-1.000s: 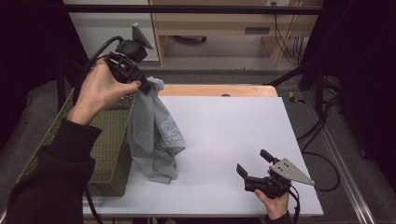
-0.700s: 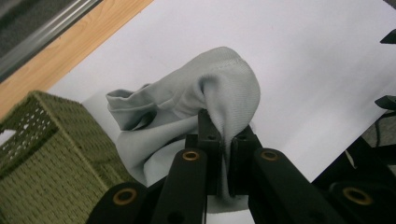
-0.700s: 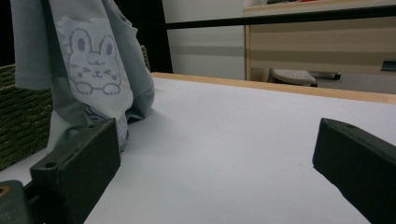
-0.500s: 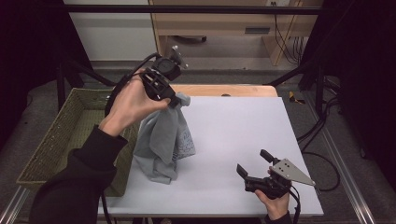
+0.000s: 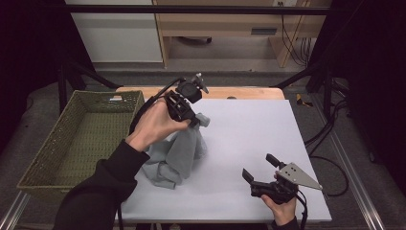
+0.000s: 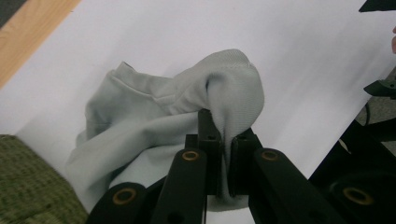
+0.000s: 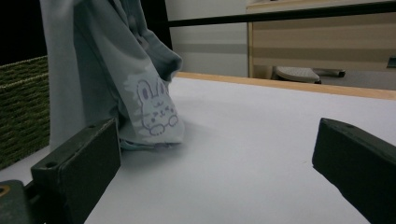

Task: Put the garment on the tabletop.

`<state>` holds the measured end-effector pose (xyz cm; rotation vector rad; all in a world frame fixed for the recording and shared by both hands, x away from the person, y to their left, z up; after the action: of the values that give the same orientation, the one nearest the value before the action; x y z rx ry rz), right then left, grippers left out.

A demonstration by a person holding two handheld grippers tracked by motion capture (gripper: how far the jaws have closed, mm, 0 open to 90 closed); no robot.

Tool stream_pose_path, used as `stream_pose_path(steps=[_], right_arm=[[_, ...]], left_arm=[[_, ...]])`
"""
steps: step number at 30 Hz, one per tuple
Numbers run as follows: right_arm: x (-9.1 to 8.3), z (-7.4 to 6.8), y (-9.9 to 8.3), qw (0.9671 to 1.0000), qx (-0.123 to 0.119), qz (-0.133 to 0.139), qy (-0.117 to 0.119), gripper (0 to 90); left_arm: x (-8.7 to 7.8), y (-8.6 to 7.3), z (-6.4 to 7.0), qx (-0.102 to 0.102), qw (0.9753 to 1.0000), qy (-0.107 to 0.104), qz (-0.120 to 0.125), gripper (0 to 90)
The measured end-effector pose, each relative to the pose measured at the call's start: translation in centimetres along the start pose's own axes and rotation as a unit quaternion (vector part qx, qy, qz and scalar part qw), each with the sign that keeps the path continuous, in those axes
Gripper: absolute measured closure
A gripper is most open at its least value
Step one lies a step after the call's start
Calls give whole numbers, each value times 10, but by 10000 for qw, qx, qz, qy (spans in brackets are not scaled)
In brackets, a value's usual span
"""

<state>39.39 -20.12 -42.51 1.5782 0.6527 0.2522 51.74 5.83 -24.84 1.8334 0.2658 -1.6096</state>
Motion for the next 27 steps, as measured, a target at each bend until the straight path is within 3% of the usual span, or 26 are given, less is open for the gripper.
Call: stream_pose_path(steps=[6, 13, 20, 24, 25, 27], right_arm=[[0, -1, 0, 10000, -37, -36, 45, 13], [2, -2, -1, 9999, -97, 13, 58, 13], [2, -1, -1, 9999, -129, -42, 56, 13], [1, -4, -1, 9999, 100, -57, 106, 13], [2, -2, -2, 9999, -46, -85, 36, 13], [2, -2, -2, 9999, -52, -81, 34, 13]], left_arm=[[19, -8, 3, 138, 9999, -70, -44, 855], [35, -13, 10, 128, 9996, -234, -13, 854], [63, -18, 14, 143, 9992, -366, -87, 852], [75, -20, 15, 176, 9989, -412, -141, 850], [81, -21, 16, 194, 9987, -447, -163, 850], [85, -22, 17, 205, 9985, -471, -186, 849]])
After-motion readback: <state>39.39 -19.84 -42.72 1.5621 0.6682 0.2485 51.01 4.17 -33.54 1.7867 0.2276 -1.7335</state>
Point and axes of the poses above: each handheld gripper's, and its own axes: x roughly forward along the jaws, y roughly out of its top, z roughly to its right, the point moved 2 cm from there along x, roughly forward along the jaws, and after that the axes turned 3 degrees about -z, right-handed, at the moved point
